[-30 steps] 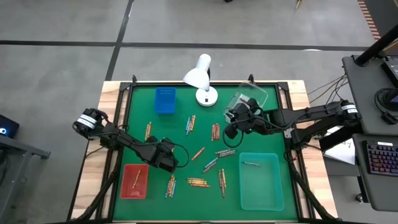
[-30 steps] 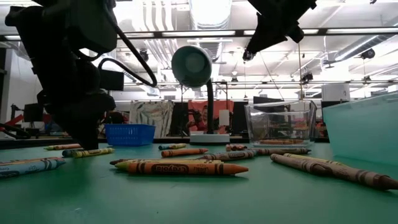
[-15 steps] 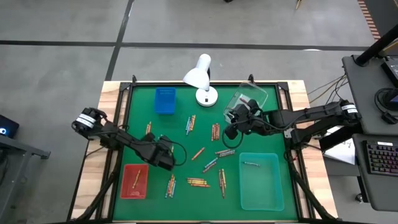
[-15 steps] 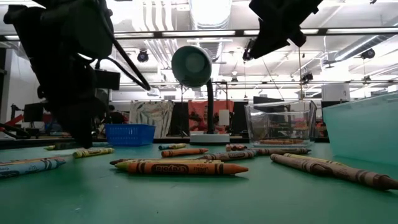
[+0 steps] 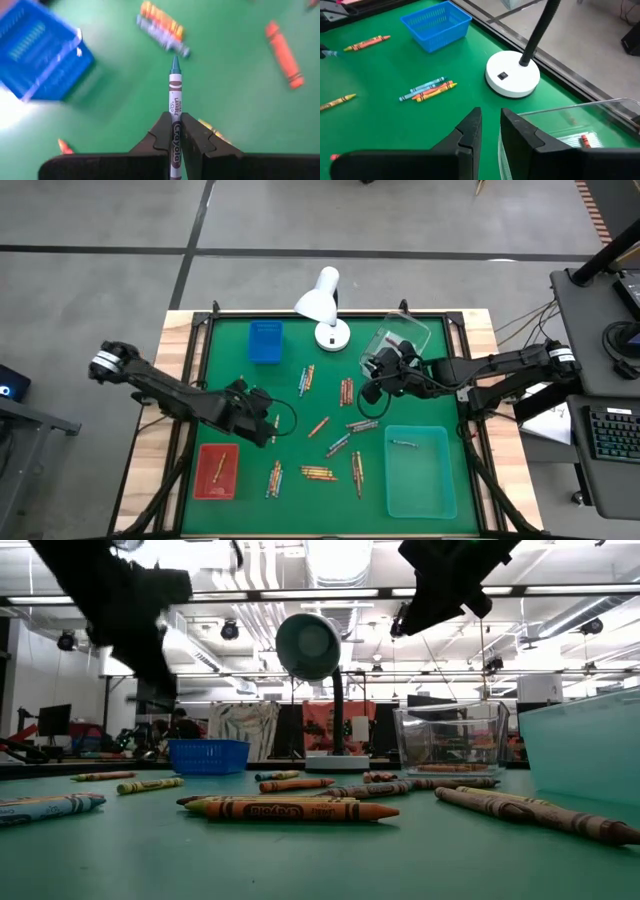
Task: Sort crayons
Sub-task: Put the blue crayon into the green bin
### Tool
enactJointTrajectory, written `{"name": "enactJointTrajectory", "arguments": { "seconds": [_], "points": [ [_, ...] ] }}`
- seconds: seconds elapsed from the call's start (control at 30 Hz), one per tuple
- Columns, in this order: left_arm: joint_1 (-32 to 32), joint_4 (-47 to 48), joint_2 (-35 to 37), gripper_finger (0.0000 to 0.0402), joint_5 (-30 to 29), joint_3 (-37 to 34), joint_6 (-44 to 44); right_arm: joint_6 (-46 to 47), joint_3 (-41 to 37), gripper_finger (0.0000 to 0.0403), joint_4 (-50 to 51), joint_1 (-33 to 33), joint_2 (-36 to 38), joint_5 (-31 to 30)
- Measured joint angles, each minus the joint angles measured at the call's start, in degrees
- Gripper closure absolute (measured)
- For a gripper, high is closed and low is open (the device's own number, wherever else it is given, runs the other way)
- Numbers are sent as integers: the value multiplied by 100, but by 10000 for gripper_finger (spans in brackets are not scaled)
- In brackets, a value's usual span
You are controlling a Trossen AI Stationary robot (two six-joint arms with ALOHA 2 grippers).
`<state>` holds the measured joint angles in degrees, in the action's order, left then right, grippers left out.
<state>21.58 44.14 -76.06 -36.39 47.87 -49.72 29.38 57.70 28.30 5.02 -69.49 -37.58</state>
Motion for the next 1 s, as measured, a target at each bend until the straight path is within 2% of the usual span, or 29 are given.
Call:
{"name": "enactJointTrajectory", "arguments": {
  "seconds": [0.17, 0.3, 0.47, 0.6, 0.7, 0.8, 1.0],
  "points": [
    [39, -637, 885, 401, -65, -158, 856, -183, -142, 344, -390, 0, 0, 2],
    [57, -1773, 1598, 401, -64, -558, 1673, -347, -315, 341, -752, 0, 0, 15],
    [59, -3960, 2220, 401, 144, -1358, 2924, -536, -458, 340, -1232, 0, 0, 20],
    [52, -5943, 2340, 401, 184, -1991, 3820, -967, -604, 344, -2033, 7, 0, 299],
    [39, -7351, 2242, 402, 181, -2346, 4450, -1524, -876, 346, -3150, 11, 0, 860],
    [33, -8497, 2036, 402, 180, -2568, 4988, -2092, -1268, 346, -4769, 11, -55, 1551],
    [26, -10088, 1357, 402, 350, -2608, 5794, -2892, -1640, 346, -7722, 11, -782, 2799]
  ]
}}
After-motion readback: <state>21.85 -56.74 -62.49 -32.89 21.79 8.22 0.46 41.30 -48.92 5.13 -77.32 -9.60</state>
